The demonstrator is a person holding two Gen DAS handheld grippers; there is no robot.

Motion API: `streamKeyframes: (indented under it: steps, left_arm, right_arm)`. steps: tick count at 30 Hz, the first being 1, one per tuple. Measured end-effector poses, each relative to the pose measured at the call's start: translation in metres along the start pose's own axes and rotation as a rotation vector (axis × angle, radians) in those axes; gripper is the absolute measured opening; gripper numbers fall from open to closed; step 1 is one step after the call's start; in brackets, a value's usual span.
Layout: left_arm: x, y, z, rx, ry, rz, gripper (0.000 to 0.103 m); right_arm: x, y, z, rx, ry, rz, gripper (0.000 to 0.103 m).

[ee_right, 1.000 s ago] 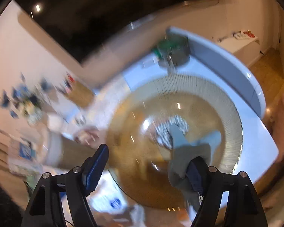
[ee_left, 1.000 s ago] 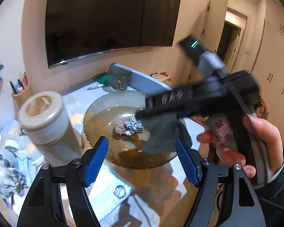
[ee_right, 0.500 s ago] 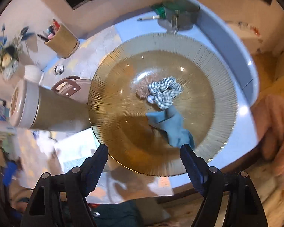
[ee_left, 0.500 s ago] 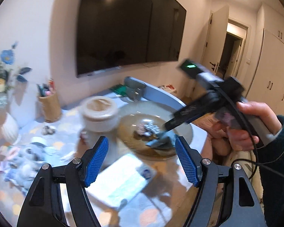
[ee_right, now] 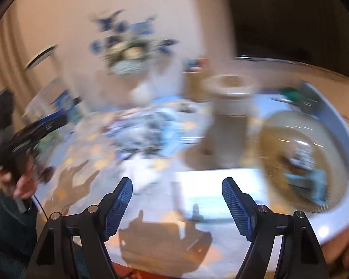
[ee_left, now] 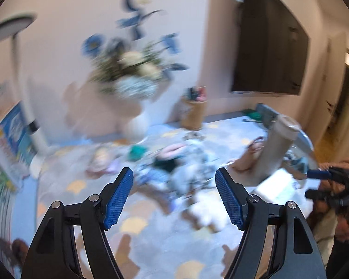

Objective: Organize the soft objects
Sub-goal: 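Move both open tools back over the bed, then grasp clear plastic bag with left tool while right tool grasps white plush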

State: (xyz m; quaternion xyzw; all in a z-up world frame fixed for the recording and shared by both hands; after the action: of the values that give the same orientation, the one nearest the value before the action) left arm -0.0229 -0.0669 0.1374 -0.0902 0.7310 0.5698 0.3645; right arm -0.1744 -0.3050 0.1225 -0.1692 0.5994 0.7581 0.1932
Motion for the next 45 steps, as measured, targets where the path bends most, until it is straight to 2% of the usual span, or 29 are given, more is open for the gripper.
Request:
streamKeyframes:
  steps: [4,8,10,13,17,19,24,28,30,31,33,35,36,39,41,42,43,44,45]
  left_arm:
    - [0.019,-0.021,0.039,0.016,0.094,0.06,0.072]
    - [0.028,-0.06,0.055,0.031,0.116,0.13,0.072]
    - [0.028,-0.078,0.065,0.027,0.138,0.17,0.072]
    - [0.022,-0.092,0.079,0.002,0.169,0.183,0.072]
    - [-0.005,-0.112,0.11,-0.087,0.21,0.177,0.072]
    - [-0.022,-0.128,0.125,-0.103,0.22,0.191,0.072]
    - [-0.052,-0.191,0.152,-0.22,0.137,0.27,0.072]
    - [-0.057,-0.214,0.159,-0.2,0.11,0.285,0.072]
    - [-0.059,-0.217,0.16,-0.201,0.107,0.284,0.071]
    - [-0.059,-0.219,0.161,-0.195,0.108,0.287,0.068]
    - [-0.059,-0.221,0.162,-0.179,0.112,0.283,0.056]
    - [-0.06,-0.222,0.161,-0.177,0.107,0.271,0.05]
    - [-0.06,-0.221,0.159,-0.179,0.094,0.261,0.039]
    - [-0.061,-0.216,0.153,-0.18,0.066,0.243,0.035]
    - [-0.061,-0.206,0.15,-0.161,0.067,0.227,0.035]
    - [-0.06,-0.2,0.148,-0.153,0.07,0.218,0.035]
    - [-0.059,-0.192,0.146,-0.144,0.076,0.204,0.035]
    - [-0.056,-0.183,0.143,-0.135,0.083,0.193,0.035]
    - [-0.051,-0.173,0.139,-0.13,0.087,0.185,0.035]
  right_arm:
    - [-0.006,-0.047,0.053,-0.034,0.086,0.037,0.078]
    - [-0.007,-0.102,0.082,-0.115,0.058,0.109,0.078]
    - [-0.006,-0.131,0.083,-0.105,0.034,0.137,0.078]
    - [-0.009,-0.152,0.08,-0.094,0.03,0.151,0.078]
    - [-0.016,-0.171,0.08,-0.033,0.078,0.161,0.078]
    - [-0.018,-0.18,0.079,-0.004,0.098,0.17,0.078]
    - [-0.024,-0.192,0.072,-0.01,0.106,0.158,0.078]
    - [-0.03,-0.195,0.066,0.011,0.114,0.149,0.078]
    - [-0.03,-0.2,0.064,-0.008,0.129,0.167,0.079]
    - [-0.03,-0.204,0.064,-0.021,0.131,0.18,0.082]
    - [-0.03,-0.21,0.065,-0.024,0.136,0.186,0.085]
    - [-0.03,-0.214,0.065,-0.017,0.142,0.187,0.086]
    - [-0.03,-0.214,0.066,-0.011,0.147,0.189,0.086]
    - [-0.03,-0.217,0.07,0.023,0.167,0.178,0.085]
    - [-0.027,-0.215,0.075,0.041,0.188,0.159,0.07]
    - [-0.026,-0.213,0.078,0.059,0.205,0.148,0.068]
    - [-0.024,-0.211,0.081,0.06,0.222,0.142,0.062]
    - [-0.022,-0.208,0.085,0.05,0.234,0.135,0.05]
    - [-0.021,-0.205,0.087,0.038,0.237,0.126,0.044]
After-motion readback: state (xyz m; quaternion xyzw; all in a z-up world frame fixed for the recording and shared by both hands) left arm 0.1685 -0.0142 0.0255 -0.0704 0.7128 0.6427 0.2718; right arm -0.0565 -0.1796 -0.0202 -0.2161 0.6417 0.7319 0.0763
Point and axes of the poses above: each gripper's, at about its wrist camera, not at the fingertips, and y roughly against the way its jaws point, z to its left, x to its underside, the point moved 5 cm from there along -y, roughly the way its jaws point, and after that the axes turned 15 degrees about z, right-handed, at the moved point
